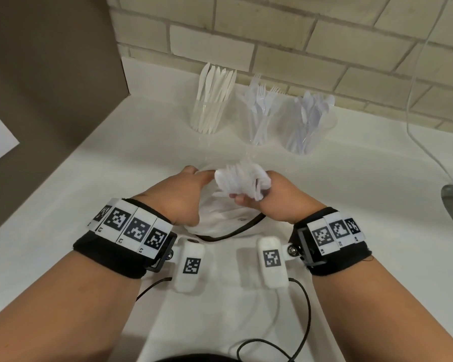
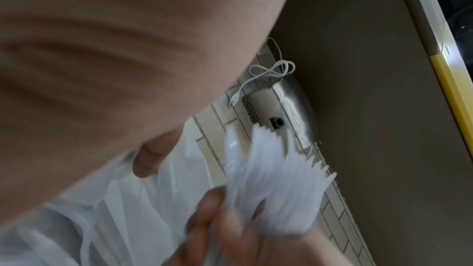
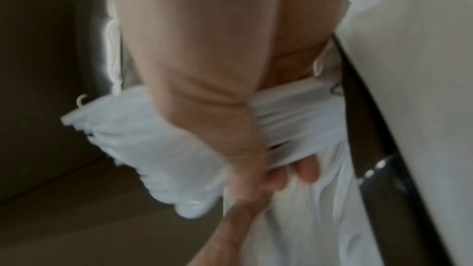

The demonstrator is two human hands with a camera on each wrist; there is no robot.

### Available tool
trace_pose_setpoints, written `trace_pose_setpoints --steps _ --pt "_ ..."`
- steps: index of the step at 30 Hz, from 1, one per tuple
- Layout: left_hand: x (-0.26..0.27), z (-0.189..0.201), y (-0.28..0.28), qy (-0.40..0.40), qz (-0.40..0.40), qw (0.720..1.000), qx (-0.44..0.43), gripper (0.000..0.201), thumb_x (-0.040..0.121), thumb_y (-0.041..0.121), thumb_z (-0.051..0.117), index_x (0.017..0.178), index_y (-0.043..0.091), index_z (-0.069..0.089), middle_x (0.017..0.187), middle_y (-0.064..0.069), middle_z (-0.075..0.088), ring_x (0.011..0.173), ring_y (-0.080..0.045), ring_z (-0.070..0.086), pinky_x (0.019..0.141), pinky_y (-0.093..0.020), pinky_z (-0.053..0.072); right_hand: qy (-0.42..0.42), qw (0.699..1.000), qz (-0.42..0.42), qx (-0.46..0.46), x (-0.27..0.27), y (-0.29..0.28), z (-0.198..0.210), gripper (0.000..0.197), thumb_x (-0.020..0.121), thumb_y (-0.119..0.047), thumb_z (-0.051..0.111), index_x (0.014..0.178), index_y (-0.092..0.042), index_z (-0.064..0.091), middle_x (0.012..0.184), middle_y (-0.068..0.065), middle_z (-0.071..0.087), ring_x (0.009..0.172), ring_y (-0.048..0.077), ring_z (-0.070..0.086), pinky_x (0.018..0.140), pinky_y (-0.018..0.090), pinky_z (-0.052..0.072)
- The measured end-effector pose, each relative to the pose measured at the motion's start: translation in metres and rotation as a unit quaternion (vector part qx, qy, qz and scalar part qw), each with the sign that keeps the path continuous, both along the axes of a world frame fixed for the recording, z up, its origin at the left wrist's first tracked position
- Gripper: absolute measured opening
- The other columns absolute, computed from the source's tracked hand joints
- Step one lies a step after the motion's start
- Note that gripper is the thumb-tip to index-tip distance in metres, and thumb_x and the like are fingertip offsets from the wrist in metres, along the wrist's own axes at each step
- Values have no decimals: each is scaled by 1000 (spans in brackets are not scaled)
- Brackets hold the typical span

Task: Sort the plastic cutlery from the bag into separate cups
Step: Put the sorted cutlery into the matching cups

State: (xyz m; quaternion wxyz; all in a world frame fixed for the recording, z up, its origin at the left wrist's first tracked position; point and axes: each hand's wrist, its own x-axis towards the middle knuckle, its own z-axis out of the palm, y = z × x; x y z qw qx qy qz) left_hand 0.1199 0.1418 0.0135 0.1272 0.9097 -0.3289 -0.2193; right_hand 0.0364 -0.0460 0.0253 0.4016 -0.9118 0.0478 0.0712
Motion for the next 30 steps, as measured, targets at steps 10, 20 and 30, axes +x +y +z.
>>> trace_pose_setpoints --steps 10,20,30 --pt "-10 34 10 -27 -7 987 -160 29 73 46 70 98 44 56 157 1 13 144 -13 20 113 -42 27 -150 870 -159 443 5 8 35 19 96 -16 55 80 -9 64 67 6 63 61 26 63 71 41 53" --pt "-16 39 -29 645 215 562 -471 90 90 68 18 132 -7 45 128 -23 50 121 -36 49 102 -44 43 -223 797 -171 534 33 38 70 13 92 -8 59 102 1 56 69 5 59 57 19 62 63 34 55" --pt "-3 52 -11 517 198 598 -579 74 85 71 35 124 10 54 106 -3 58 102 -17 57 100 -34 38 -194 889 -138 392 26 52 45 11 95 -9 55 88 -10 64 67 7 62 61 23 61 65 39 57"
